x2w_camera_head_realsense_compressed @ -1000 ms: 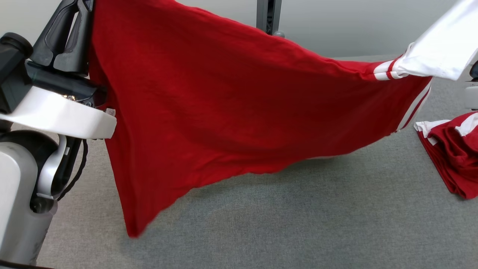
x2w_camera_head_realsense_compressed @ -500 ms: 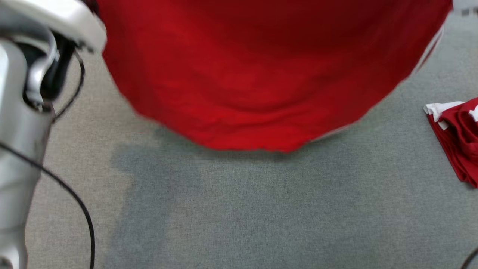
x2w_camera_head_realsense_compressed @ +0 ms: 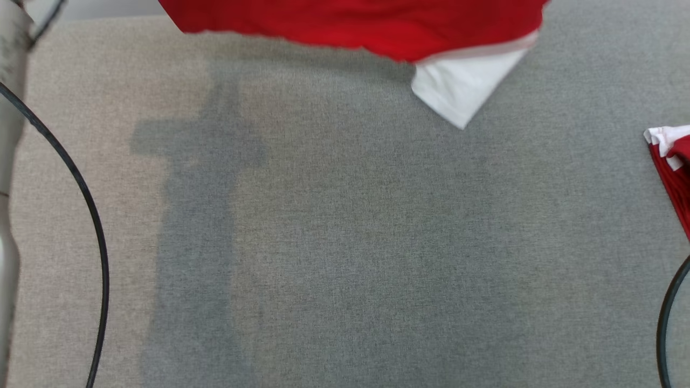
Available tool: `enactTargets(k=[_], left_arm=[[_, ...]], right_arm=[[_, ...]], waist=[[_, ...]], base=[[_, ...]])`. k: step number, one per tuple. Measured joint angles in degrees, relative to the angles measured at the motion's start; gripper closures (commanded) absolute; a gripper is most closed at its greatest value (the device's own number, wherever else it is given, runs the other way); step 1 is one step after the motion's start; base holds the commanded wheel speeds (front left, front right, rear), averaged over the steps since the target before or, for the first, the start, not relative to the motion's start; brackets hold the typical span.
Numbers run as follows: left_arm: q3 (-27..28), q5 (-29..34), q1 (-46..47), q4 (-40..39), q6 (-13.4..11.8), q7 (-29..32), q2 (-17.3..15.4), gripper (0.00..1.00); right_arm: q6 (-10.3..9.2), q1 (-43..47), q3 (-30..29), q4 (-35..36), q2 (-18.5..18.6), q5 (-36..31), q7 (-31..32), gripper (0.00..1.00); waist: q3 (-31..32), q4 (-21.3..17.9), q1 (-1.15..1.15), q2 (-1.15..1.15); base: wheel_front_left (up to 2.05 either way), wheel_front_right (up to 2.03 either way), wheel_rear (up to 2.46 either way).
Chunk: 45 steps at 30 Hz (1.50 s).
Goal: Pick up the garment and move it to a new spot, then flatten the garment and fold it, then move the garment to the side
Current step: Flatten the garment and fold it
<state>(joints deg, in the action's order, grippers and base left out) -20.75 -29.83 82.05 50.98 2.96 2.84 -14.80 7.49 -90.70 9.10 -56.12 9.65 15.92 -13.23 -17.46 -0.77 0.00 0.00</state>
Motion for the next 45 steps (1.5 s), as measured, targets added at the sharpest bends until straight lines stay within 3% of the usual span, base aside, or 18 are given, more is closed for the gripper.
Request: enactTargets(k=[5, 8, 13, 18, 24, 29, 34, 39, 45], left_arm=[[-0.47, 0.56, 6.22, 7.11, 1.25, -3.13, 0.81, 1.00], [-0.85, 0.13, 6.60, 11.32, 2.10, -2.88, 1.79, 1.00], [-0.26, -1.74, 6.38, 16.91, 3.05, -2.81, 2.69, 1.00], [0.07, -3.37, 4.25, 18.47, 4.04, -5.71, 3.01, 1.00], [0.02, -5.46, -3.19, 16.78, 4.32, -15.05, 4.09, 1.00], [0.32, -5.69, -13.33, 10.72, 4.47, -17.64, 4.72, 1.00], [4.79, -2.81, -32.90, -7.16, 2.65, -17.74, 4.33, 1.00], [4.92, -0.35, -47.88, -17.35, 0.48, -17.74, 4.38, 1.00], [3.12, -0.07, -61.68, -27.71, -1.60, -15.11, 2.87, 1.00]], right_arm=[[0.00, -5.87, 0.15, -6.15, -1.69, -1.62, -0.99, 1.00], [-0.01, -6.50, -0.15, -12.10, -2.64, -1.10, 2.75, 1.00], [0.00, -6.22, 1.05, -15.44, -4.27, -0.09, 6.61, 1.00], [-0.01, -3.86, 2.46, -14.97, -4.33, 3.64, 7.73, 1.00], [-0.01, 7.61, 8.54, -6.33, -3.94, 11.60, 5.19, 1.00], [-0.01, 22.90, 12.51, 3.53, -0.40, 19.95, 1.64, 1.00], [-0.01, 42.54, 13.73, 15.22, 1.89, 27.69, -0.78, 1.00], [-0.01, 57.04, 11.56, 21.91, 1.65, 29.64, -1.45, 1.00], [-0.01, 72.98, 4.93, 29.15, -0.19, 30.26, -1.59, 1.00]], waist=[[-2.36, 0.01, 0.00, 0.00], [-3.90, 0.00, 0.00, 0.00], [-6.22, -0.14, 0.00, 0.00], [-8.05, -0.10, 0.00, 0.00], [-8.86, 0.11, 0.00, 0.00], [-7.56, 0.18, 0.00, 0.00], [-4.80, -0.13, 0.00, 0.00], [-2.06, -0.49, 0.00, 0.00], [1.60, -0.54, 0.00, 0.00]], base=[[0.00, 0.00, 0.00], [0.00, 0.00, 0.00], [0.00, 0.00, 0.00], [0.00, 0.00, 0.00], [0.00, 0.00, 0.00], [0.00, 0.00, 0.00], [0.00, 0.00, 0.00], [0.00, 0.00, 0.00], [0.00, 0.00, 0.00]])
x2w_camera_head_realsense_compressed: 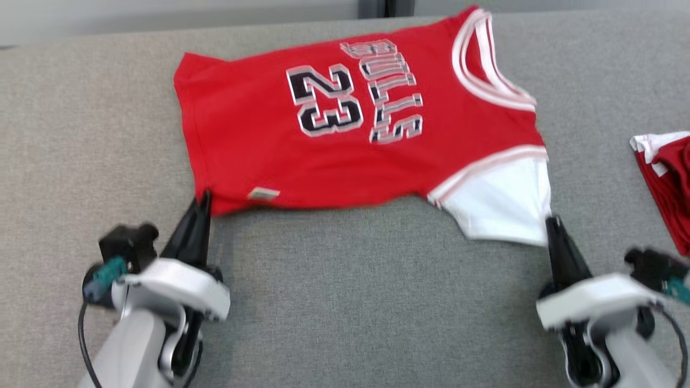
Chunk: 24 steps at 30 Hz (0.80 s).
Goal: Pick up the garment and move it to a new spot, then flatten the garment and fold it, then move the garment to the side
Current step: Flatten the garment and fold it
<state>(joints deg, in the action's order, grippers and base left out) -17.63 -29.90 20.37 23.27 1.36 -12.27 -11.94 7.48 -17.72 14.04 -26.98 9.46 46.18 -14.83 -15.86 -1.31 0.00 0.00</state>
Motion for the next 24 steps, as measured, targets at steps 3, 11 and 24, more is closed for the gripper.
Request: enactTargets(k=[3, 11, 24], left_arm=[[-0.20, -0.21, -6.32, -6.10, -1.69, 3.27, -2.03, 1.00], [-0.49, -2.69, -21.01, -21.26, -6.16, 13.14, -5.61, 1.00], [1.11, -6.28, -34.76, -34.74, -11.48, 22.51, -10.40, 1.00]], right_arm=[[0.00, 7.20, -3.13, 4.14, -0.83, -1.38, 1.33, 1.00], [0.00, 23.90, -9.37, 18.87, -5.61, -6.69, 11.51, 1.00], [0.00, 41.22, -13.63, 33.90, -6.71, -5.37, 19.83, 1.00]], waist=[[1.58, 0.13, 0.00, 0.00], [4.92, 0.19, 0.00, 0.00], [7.45, -0.08, 0.00, 0.00]], base=[[0.00, 0.00, 0.00], [0.00, 0.00, 0.00], [0.00, 0.00, 0.00]])
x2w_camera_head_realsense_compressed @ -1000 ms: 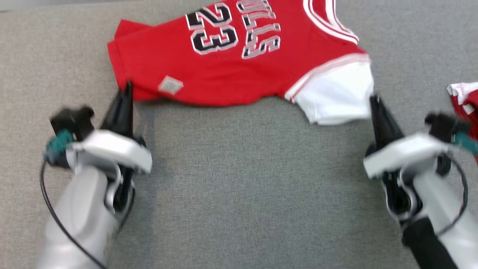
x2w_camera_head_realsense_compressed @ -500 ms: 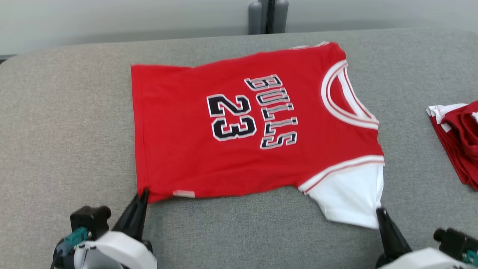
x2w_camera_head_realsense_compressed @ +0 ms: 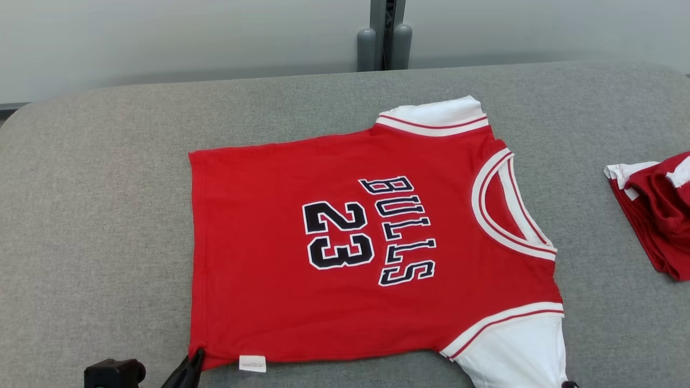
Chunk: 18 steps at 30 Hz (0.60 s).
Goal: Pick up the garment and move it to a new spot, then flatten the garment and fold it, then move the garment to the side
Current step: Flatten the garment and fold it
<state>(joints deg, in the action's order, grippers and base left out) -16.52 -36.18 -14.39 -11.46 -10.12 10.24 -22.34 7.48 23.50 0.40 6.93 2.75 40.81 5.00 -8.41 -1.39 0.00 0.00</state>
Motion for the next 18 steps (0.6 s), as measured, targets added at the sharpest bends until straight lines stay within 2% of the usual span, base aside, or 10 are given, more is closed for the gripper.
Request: enactTargets(k=[4, 11, 18], left_arm=[[0.98, -0.65, -1.54, -3.12, -0.86, 1.86, -1.48, 1.00], [1.26, -2.14, 0.32, -5.12, 0.03, 2.87, -1.91, 1.00], [1.14, -2.37, 5.15, -3.34, 0.55, 3.85, -1.61, 1.00]], right_arm=[[0.00, 2.03, -0.11, 2.85, -0.03, 0.15, 1.05, 1.00], [0.00, -0.67, -1.31, 5.27, -0.04, -0.73, 1.49, 1.00], [0.00, -10.87, -1.90, 4.00, -0.04, -4.22, 3.46, 1.00]], waist=[[0.20, -0.45, 0.00, 0.00], [-0.03, -0.91, 0.00, 0.00], [-0.83, -1.17, 0.00, 0.00]], base=[[0.00, 0.00, 0.00], [0.00, 0.00, 0.00], [0.00, 0.00, 0.00]])
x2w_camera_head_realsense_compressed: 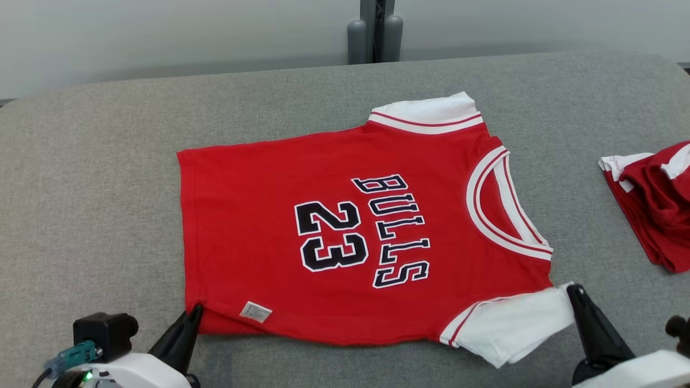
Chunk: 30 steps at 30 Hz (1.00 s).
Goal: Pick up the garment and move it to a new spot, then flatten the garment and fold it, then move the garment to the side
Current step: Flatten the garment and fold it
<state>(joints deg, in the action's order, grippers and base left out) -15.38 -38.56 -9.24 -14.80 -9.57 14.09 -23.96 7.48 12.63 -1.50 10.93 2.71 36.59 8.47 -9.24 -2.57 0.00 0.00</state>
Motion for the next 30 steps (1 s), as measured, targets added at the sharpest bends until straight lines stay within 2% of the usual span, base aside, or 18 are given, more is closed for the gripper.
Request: enactTargets(k=[8, 14, 20, 29, 30], left_arm=[[0.21, -1.20, 6.48, 5.69, 1.24, -1.24, 2.41, 1.00], [0.07, -1.66, 11.26, 11.22, 2.53, -3.15, 4.09, 1.00], [-0.67, -1.70, 16.59, 17.17, 4.46, -4.83, 5.82, 1.00], [-1.76, -2.34, 20.86, 24.65, 6.77, -6.45, 7.48, 1.00], [-1.87, -2.35, 21.17, 25.15, 7.05, -6.53, 7.64, 1.00]], right_arm=[[-0.01, -14.19, 0.12, -8.71, -0.03, -5.24, 2.61, 1.00], [0.00, -23.38, 1.74, -16.37, 0.27, -6.49, 2.86, 1.00], [0.00, -32.64, 3.58, -26.02, 2.11, -6.39, 0.29, 1.00], [0.00, -40.64, 8.12, -34.43, 4.52, -4.64, -3.16, 1.00], [0.00, -41.14, 8.64, -34.89, 4.71, -4.05, -3.80, 0.96]], waist=[[-2.62, 0.67, 0.00, 0.00], [-4.95, 1.70, 0.00, 0.00], [-7.54, 3.40, 0.00, 0.00], [-9.61, 5.01, 0.00, 0.00], [-9.76, 5.08, 0.00, 0.00]], base=[[0.00, 0.00, 0.00], [0.00, 0.00, 0.00], [0.00, 0.00, 0.00], [0.00, 0.00, 0.00], [0.00, 0.00, 0.00]])
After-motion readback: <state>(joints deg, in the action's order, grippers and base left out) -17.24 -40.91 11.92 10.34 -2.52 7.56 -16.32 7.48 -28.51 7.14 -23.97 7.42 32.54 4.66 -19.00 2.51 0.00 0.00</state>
